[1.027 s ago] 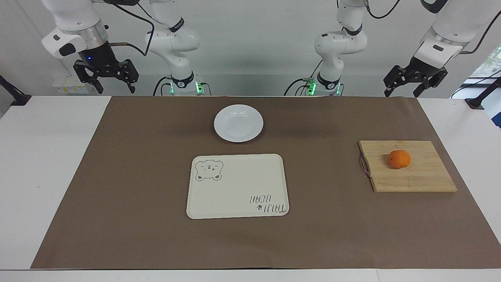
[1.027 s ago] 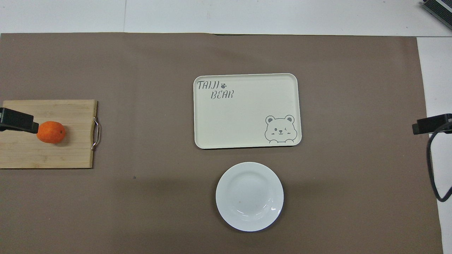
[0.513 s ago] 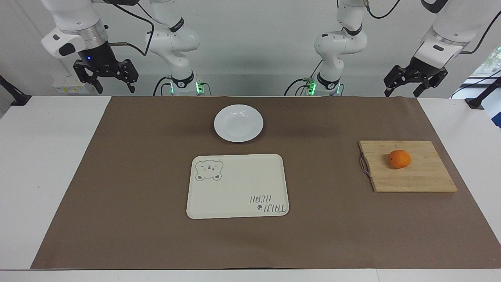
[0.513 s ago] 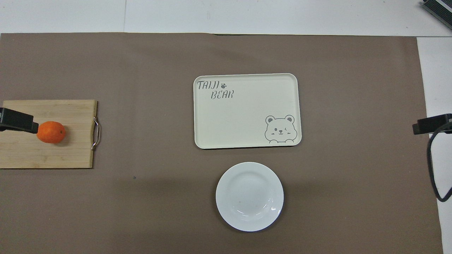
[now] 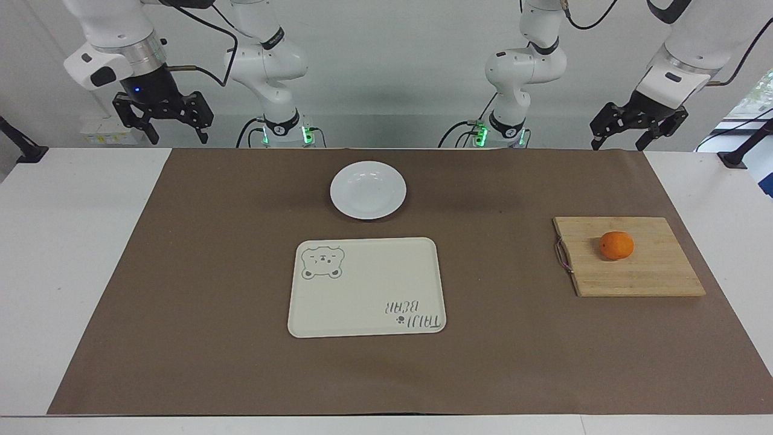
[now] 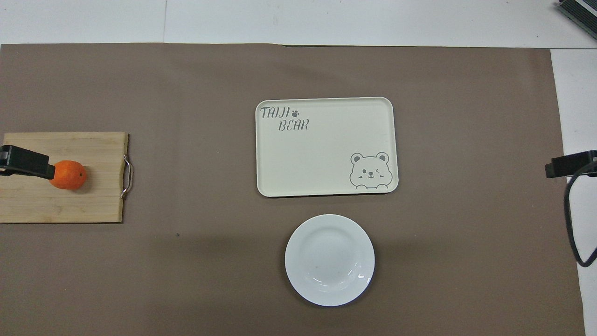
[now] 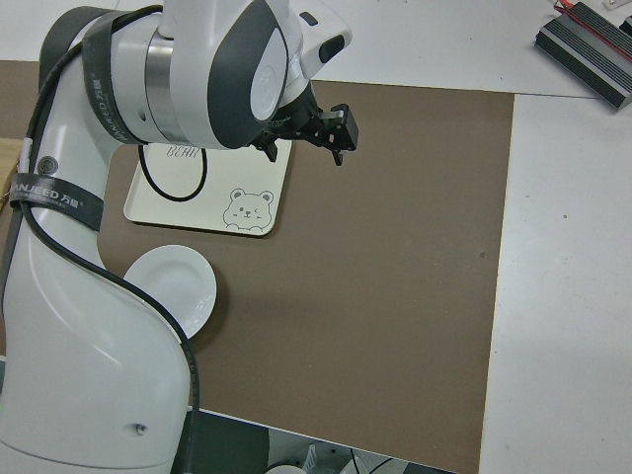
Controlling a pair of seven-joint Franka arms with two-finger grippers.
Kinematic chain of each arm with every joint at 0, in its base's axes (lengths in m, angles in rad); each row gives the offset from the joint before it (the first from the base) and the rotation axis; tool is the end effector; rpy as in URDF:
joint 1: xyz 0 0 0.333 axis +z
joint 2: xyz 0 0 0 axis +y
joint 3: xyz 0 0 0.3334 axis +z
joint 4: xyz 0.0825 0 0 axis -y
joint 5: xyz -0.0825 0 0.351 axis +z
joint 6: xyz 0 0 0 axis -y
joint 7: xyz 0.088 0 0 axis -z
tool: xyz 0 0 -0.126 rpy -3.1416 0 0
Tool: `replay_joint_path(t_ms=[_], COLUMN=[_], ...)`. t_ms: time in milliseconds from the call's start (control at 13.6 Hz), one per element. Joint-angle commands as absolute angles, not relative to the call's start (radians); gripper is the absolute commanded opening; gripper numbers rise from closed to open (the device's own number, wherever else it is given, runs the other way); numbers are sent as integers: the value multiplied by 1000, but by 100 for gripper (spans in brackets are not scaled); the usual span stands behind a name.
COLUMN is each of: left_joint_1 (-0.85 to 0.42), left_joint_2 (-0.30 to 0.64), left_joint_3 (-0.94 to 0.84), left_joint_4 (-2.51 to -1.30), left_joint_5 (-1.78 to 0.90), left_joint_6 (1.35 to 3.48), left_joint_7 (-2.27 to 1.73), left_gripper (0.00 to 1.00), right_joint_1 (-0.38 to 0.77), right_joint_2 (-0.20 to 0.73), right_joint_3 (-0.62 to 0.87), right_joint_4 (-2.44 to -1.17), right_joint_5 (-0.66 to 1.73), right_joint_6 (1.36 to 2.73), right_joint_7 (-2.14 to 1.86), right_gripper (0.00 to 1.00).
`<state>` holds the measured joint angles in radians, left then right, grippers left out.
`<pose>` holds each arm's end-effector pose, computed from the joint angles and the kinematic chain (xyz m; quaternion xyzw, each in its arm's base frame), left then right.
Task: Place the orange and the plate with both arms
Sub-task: 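Close the left gripper on the orange on the cutting board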
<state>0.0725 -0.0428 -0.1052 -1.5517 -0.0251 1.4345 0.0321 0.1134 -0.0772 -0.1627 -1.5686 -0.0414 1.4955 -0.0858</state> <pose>0.4914 -0.0208 0.6414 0.9987 -0.0335 -0.0373 0.0102 0.4877 -0.0333 0.6557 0.9998 0.0169 0.0006 0.0145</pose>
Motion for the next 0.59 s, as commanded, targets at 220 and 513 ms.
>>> replay_joint_path(t_ms=[220, 513], left_joint_1=[75, 86], left_joint_2=[-61, -74], left_joint_3=[-104, -103], left_joint_4=[-1679, -1781], left_joint_5=[-35, -35], left_joint_6=[1506, 1658], left_joint_7=[46, 46], left_gripper=[100, 100], right_joint_1=[109, 109], right_joint_2=[-97, -97], right_joint_3=[-160, -161], right_joint_4=[-1594, -1594], right_joint_5=[-63, -63], right_joint_6=[1511, 1511], right_joint_7=[-78, -80], right_gripper=[100, 100])
